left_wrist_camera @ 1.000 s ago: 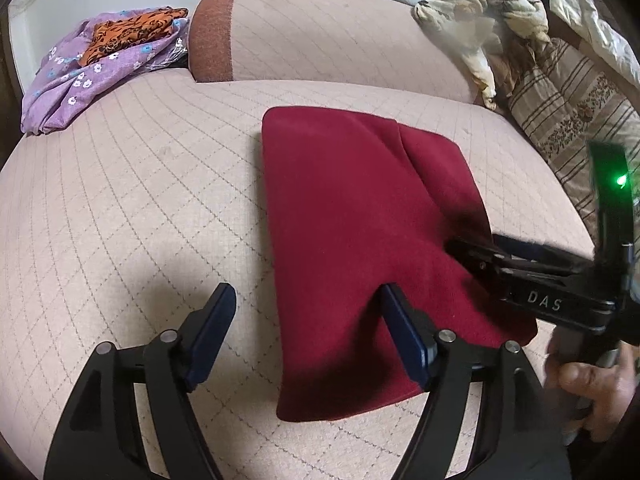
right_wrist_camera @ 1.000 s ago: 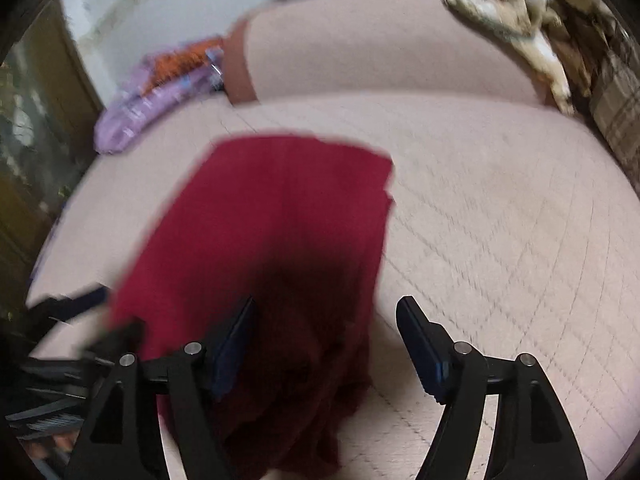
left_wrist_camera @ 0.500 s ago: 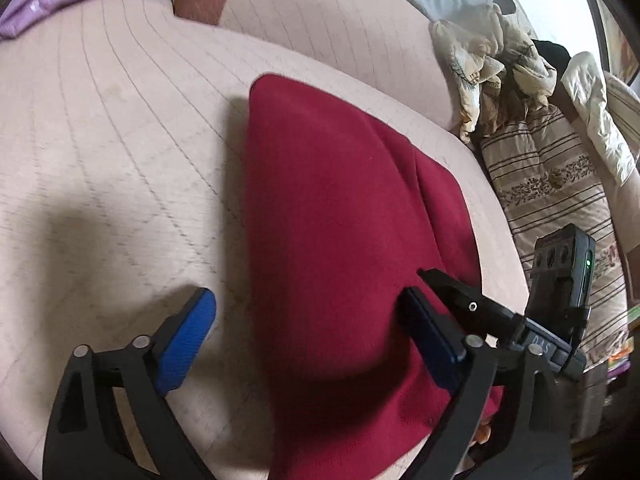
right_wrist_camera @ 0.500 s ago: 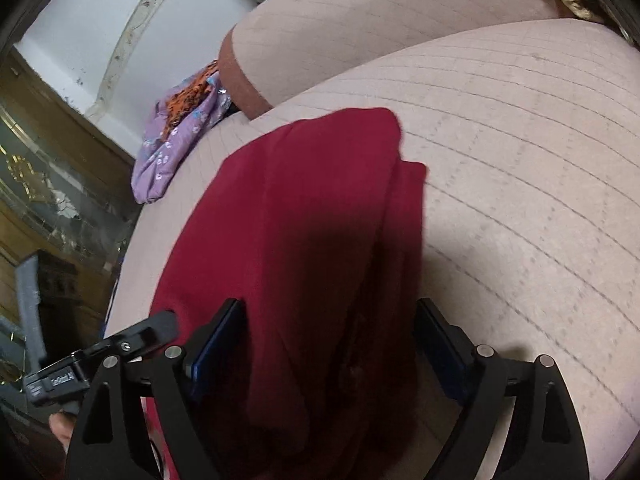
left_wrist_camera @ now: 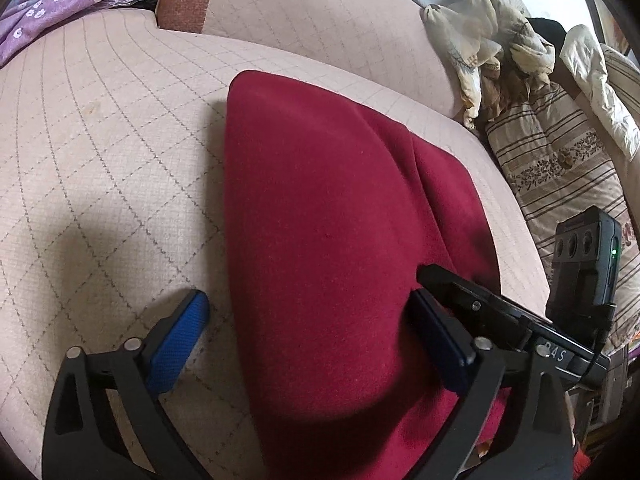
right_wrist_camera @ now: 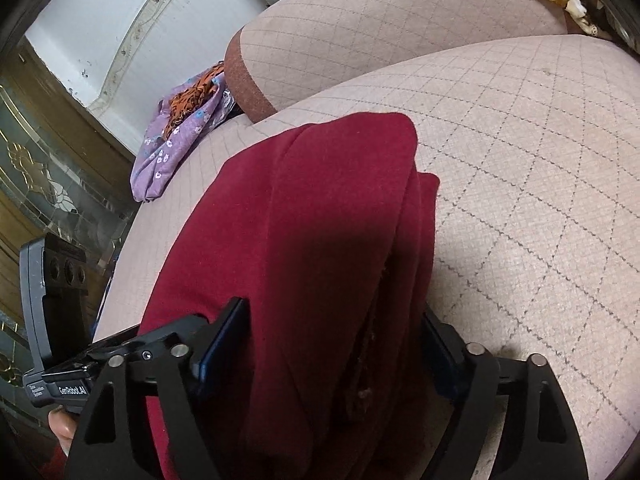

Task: Fold small clothes

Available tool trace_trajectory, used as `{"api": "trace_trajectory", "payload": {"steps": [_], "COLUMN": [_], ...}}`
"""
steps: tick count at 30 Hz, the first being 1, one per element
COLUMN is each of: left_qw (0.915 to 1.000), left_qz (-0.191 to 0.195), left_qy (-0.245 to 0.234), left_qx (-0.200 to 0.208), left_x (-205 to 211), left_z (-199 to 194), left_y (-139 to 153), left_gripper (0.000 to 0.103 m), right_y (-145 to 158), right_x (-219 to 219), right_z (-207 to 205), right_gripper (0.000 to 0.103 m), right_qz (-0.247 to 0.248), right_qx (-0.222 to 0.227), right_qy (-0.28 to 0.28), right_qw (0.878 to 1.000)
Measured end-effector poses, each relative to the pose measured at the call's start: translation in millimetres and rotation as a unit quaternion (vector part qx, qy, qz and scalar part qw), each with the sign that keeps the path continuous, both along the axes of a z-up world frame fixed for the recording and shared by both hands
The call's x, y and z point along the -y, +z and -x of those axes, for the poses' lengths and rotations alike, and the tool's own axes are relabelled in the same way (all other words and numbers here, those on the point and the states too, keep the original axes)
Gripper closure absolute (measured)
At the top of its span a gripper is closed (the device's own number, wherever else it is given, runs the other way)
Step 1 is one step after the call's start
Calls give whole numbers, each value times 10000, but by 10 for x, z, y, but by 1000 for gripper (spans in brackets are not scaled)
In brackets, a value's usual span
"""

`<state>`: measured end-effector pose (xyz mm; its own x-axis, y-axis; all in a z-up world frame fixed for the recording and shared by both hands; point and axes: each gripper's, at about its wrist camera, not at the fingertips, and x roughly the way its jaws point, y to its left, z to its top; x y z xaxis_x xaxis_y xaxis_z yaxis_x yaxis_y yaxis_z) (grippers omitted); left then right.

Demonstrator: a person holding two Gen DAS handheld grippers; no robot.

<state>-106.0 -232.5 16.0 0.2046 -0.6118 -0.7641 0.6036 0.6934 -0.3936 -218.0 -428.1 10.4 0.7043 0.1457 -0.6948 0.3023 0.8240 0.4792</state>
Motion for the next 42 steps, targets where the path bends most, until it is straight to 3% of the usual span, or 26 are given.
{"api": "trace_trajectory", "payload": {"steps": [1, 5, 7, 9, 13, 18, 21, 26, 30, 34, 37, 40, 42], "left_qw": [10000, 9998, 9998, 9998, 9993, 9991, 9972, 9950, 9879, 9842, 9810, 9769, 9734], "left_qz": [39, -3, 54, 80, -6, -355, -650, -582, -643, -655, -727, -753, -776], "left_qy": [-70, -135, -120, -135, -119, 147, 324, 641, 1040, 1274, 1328, 1360, 1429], "left_qx": [-5, 152, 151, 129, 362, 183, 161, 503, 957, 1040, 1215, 1466, 1617], "left_x": [9, 33, -14, -91, -398, -849, -950, -1079, -1160, -1245, -1314, -1392, -1419], "left_z": [20, 92, 111, 155, 334, 432, 481, 560, 607, 666, 770, 879, 936], "left_y": [9, 68, 128, 231, 463, 456, 267, 334, 434, 434, 467, 517, 561], "left_gripper": [24, 39, 52, 55, 55, 54, 51, 47, 36, 32, 32, 32, 32], "right_y": [9, 98, 173, 279, 459, 400, 290, 712, 978, 774, 432, 309, 400], "right_x": [-3, -60, -111, -169, -325, -720, -902, -1036, -1389, -1712, -1714, -1641, -1656], "right_z": [3, 10, 27, 60, 173, 166, 161, 538, 673, 627, 653, 754, 805], "right_gripper": [30, 44, 51, 55, 56, 53, 45, 45, 49, 59, 71, 71, 68], "right_qz": [37, 291, 413, 366, -13, -351, 7, 677, 1202, 1635, 1929, 1672, 1550], "right_qx": [-10, -10, 13, 136, 361, 123, -410, -44, 199, -85, -529, -550, -439], "right_qy": [-4, 40, 79, 145, 370, 928, 850, 682, 1187, 1502, 1310, 1167, 1118], "right_qw": [10000, 9996, 9991, 9991, 9987, 9950, 9955, 9954, 9854, 9750, 9710, 9774, 9806]}}
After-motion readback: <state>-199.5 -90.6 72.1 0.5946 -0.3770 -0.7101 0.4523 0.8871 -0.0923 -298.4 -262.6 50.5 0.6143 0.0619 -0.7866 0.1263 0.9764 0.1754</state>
